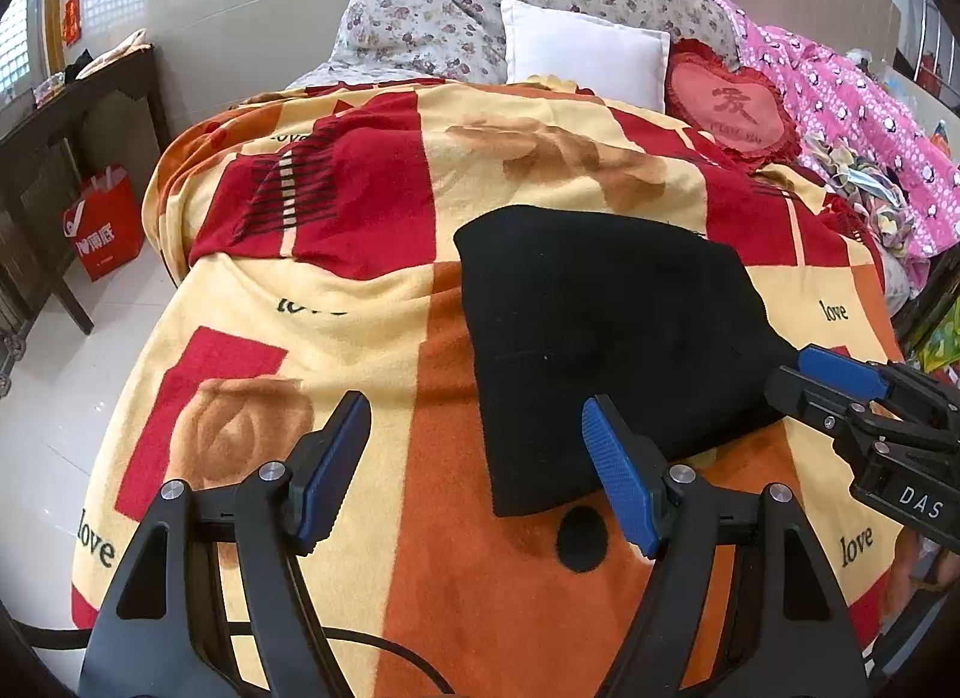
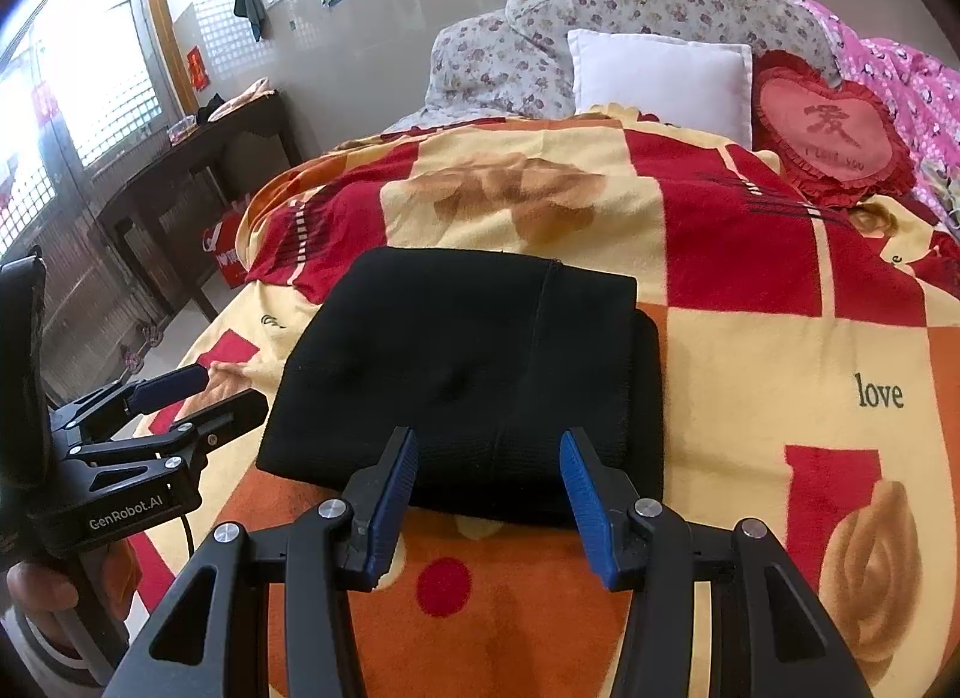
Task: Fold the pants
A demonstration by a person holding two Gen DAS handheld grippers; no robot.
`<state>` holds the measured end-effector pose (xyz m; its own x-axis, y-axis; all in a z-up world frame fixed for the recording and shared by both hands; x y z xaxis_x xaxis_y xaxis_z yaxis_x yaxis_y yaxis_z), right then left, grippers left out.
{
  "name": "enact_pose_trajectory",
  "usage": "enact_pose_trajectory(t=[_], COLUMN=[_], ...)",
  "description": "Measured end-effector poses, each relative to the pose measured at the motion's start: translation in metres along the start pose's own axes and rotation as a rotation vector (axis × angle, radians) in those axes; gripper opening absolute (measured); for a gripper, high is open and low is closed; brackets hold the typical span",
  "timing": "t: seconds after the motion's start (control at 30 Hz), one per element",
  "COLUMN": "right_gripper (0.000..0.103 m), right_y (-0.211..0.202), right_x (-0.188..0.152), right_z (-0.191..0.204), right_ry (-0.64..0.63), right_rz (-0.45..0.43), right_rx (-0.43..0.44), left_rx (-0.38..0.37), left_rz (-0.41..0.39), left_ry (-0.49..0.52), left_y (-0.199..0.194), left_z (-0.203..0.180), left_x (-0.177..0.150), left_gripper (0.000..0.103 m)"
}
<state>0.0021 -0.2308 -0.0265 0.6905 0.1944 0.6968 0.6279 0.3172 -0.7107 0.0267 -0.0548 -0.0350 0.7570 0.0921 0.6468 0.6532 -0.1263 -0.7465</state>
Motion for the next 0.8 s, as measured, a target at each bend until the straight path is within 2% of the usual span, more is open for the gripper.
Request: enact_pose_trajectory(t=[0.8], right_gripper=[0.048], right_y=[0.013], right_x=[-0.001], right_z=[0.002], right_ry=[-0.008], right_rz=[0.034], right_rx=[0.000], left_rx=[0.008], left_rz=[0.012], left_ry=[0.006], left_y=[0.006], left_z=[-0.003], left_x=[-0.003], left_gripper=[0.073])
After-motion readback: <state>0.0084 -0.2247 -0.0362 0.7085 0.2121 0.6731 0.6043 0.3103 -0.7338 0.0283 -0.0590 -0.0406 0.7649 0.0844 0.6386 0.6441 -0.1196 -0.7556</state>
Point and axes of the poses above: each gripper's, at about its wrist camera, not at the fingertips, and y roughly the way its jaws point, z to its left, x to its top, the point moved 6 cm from there along y, roughly the way its jaws point, and after that the axes turned 8 degrees about -y, right-handed, at the moved point
